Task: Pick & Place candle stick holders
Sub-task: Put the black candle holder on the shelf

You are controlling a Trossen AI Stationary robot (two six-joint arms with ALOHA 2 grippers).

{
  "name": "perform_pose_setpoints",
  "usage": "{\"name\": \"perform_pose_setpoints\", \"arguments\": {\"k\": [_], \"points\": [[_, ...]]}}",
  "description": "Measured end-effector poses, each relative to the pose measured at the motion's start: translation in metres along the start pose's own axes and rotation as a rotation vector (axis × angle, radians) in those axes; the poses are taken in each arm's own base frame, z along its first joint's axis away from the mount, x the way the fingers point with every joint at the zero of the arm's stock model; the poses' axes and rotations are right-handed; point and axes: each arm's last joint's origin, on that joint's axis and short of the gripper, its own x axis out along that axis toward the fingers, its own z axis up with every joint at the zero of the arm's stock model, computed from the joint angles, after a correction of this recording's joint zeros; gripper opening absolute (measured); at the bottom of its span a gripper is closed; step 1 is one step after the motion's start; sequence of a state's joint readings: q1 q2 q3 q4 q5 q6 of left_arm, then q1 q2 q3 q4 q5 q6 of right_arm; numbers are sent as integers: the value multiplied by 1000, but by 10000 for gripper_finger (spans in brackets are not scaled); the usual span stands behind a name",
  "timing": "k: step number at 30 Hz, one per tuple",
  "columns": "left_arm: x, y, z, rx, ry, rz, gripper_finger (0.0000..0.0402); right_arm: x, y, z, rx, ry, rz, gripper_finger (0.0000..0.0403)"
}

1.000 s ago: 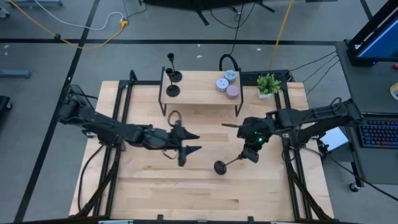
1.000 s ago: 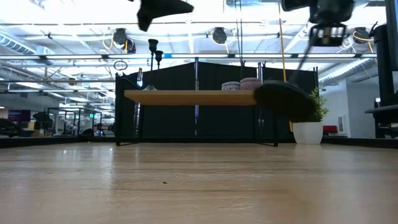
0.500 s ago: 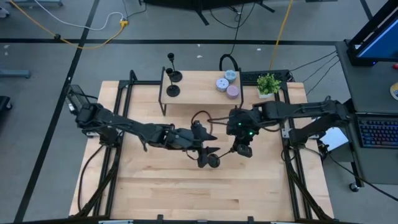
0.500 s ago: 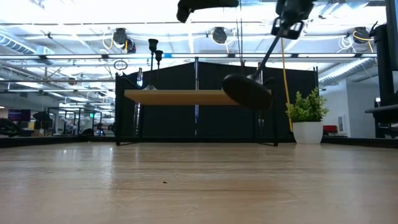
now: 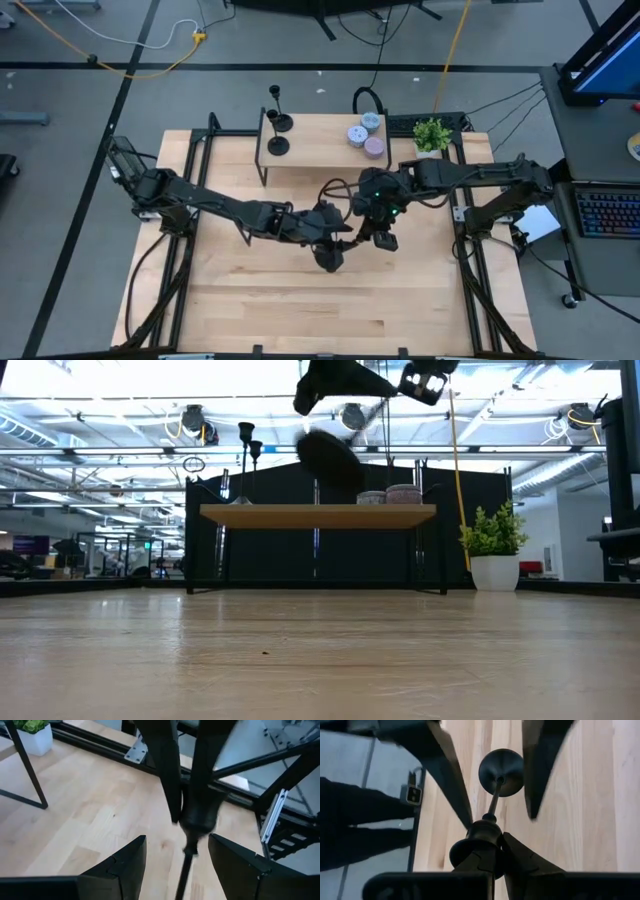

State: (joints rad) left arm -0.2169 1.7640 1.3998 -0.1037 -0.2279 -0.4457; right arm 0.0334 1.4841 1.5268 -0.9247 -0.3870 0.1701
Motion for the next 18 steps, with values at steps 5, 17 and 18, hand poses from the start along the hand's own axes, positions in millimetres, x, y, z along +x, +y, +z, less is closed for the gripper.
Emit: {"name": "perform_pose_setpoints", "arguments": {"k": [5, 17, 18], "points": [[0, 0, 1, -10, -2, -2, 221, 0, 1, 4, -19, -44, 10, 6], [1, 3, 2, -43, 20, -41, 184, 0, 1, 6, -41, -55, 16, 6], [1, 4, 2, -47, 26, -48, 172, 0, 1, 6, -41, -55, 16, 6]]}}
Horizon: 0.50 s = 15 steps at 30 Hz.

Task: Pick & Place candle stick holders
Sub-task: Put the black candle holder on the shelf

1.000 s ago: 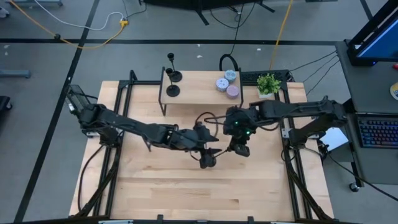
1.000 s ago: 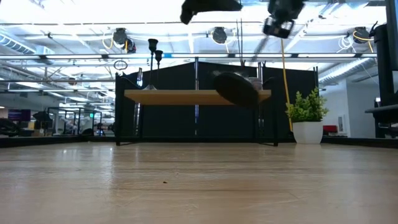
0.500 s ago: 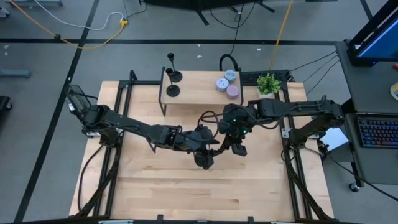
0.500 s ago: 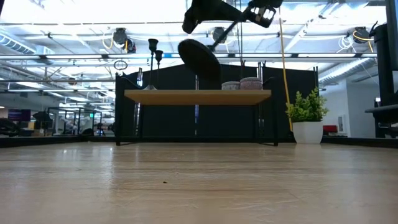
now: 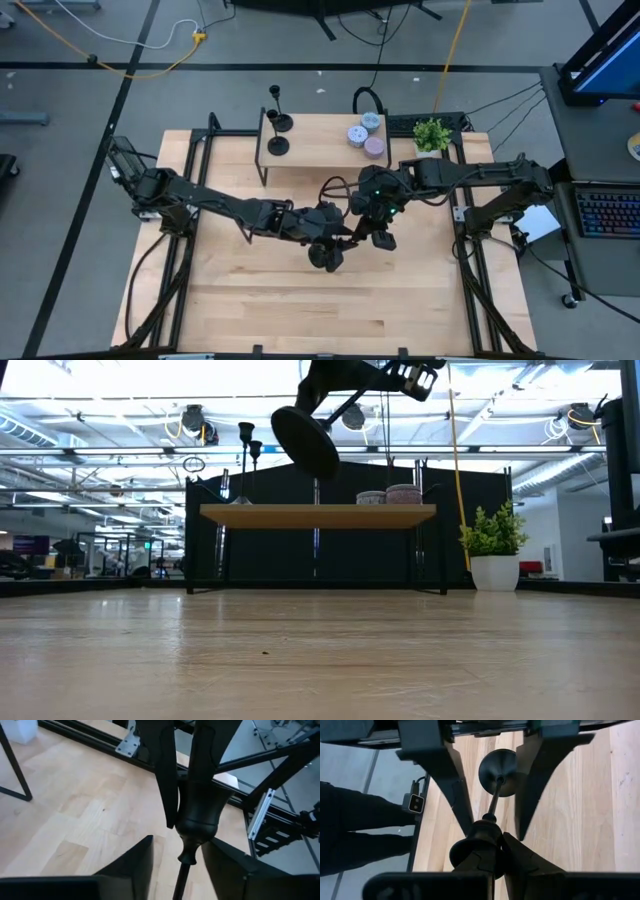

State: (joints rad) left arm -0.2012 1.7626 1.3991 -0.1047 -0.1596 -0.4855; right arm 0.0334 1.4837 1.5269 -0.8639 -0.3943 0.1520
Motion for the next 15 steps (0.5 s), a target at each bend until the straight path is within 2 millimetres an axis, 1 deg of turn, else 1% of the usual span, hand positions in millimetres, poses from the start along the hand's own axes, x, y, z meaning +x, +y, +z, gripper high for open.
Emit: {"name": "perform_pose_setpoints", "arguments": {"k": [6, 15], "points": [[0, 1, -1, 4, 28, -23, 105, 0, 0, 0, 0, 1, 0, 6], [0, 2, -2, 25, 61, -64, 34, 0, 0, 0, -15, 1, 4, 6]]}}
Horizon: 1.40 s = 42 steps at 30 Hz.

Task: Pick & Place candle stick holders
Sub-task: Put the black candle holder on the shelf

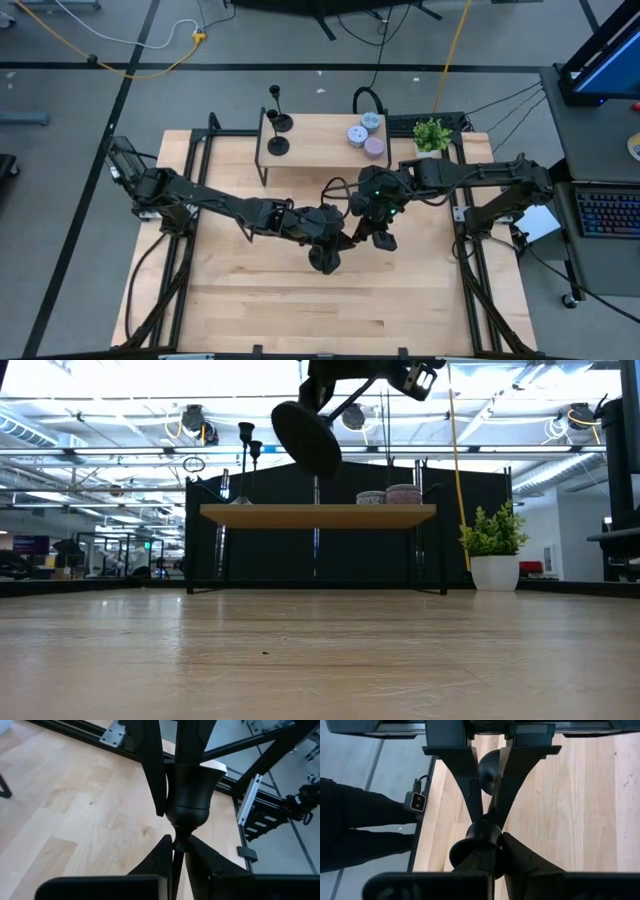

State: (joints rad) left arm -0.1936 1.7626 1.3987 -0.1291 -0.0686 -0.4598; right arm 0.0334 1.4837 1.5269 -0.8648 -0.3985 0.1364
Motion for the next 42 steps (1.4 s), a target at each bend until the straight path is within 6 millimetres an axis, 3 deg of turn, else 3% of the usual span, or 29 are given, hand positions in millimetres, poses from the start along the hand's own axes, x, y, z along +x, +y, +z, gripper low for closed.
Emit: {"name": "perform_pose_setpoints", "arguments": {"k": [11, 25, 35, 42], "points": [[0, 0, 0, 5, 11, -20, 34, 0, 0, -1, 2, 6, -2, 7], [0, 4, -7, -40, 79, 34, 33, -3, 1, -1, 7, -2, -6, 102], [-2, 2, -13, -44, 34, 203, 33, -41, 15, -9, 59, -87, 3, 107], [-5, 2, 0, -77, -223, 423, 33, -81, 28, -36, 77, -90, -100, 87]]}}
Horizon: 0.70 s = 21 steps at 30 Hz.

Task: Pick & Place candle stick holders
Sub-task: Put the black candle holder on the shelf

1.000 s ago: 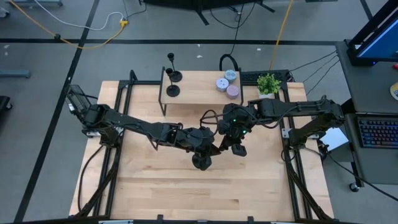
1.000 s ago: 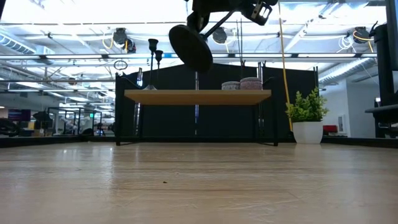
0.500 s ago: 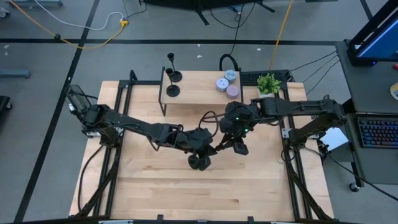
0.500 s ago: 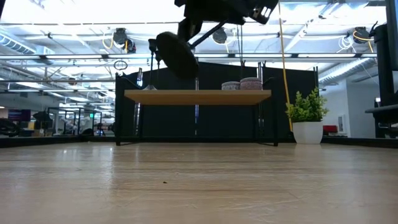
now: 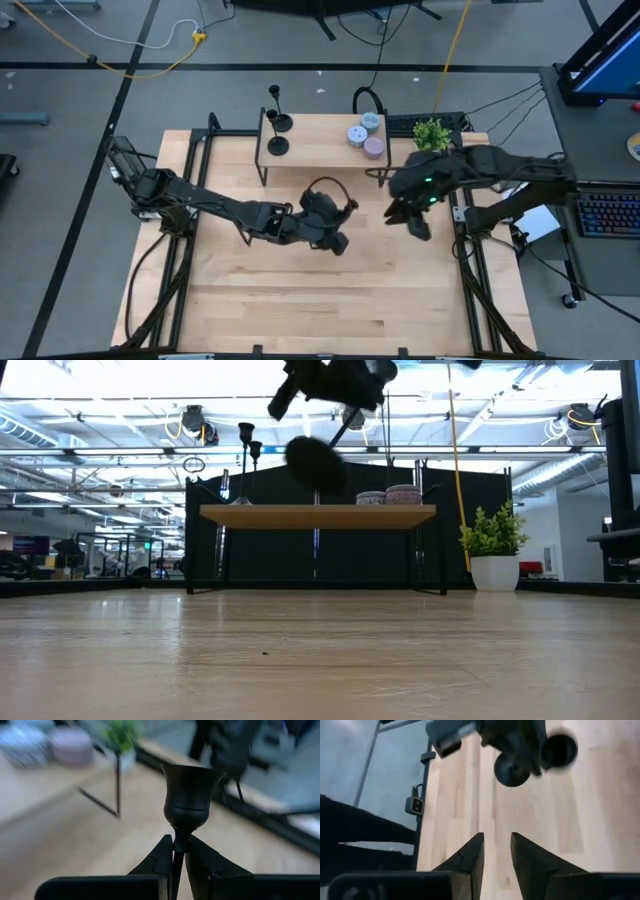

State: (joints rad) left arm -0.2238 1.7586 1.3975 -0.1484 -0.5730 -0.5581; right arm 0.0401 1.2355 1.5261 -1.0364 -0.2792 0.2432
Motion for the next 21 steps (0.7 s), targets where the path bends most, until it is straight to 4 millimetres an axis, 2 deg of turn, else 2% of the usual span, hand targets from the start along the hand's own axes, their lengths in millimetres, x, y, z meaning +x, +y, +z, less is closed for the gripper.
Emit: {"name": "perform_pose_setpoints", "arguments": {"k": [4, 10, 14, 21], "points": [[-9, 0, 19, -39, -199, 109, 33, -28, 3, -15, -41, -32, -39, 80], [-14, 9, 49, -55, -486, 422, 33, -64, 9, -36, -153, -107, -28, 73], [0, 23, 65, -105, -595, 511, 33, -78, 9, -53, -211, -122, -25, 73], [40, 53, 74, -106, -652, 730, 33, -85, 4, -79, -279, -136, -27, 73]]}}
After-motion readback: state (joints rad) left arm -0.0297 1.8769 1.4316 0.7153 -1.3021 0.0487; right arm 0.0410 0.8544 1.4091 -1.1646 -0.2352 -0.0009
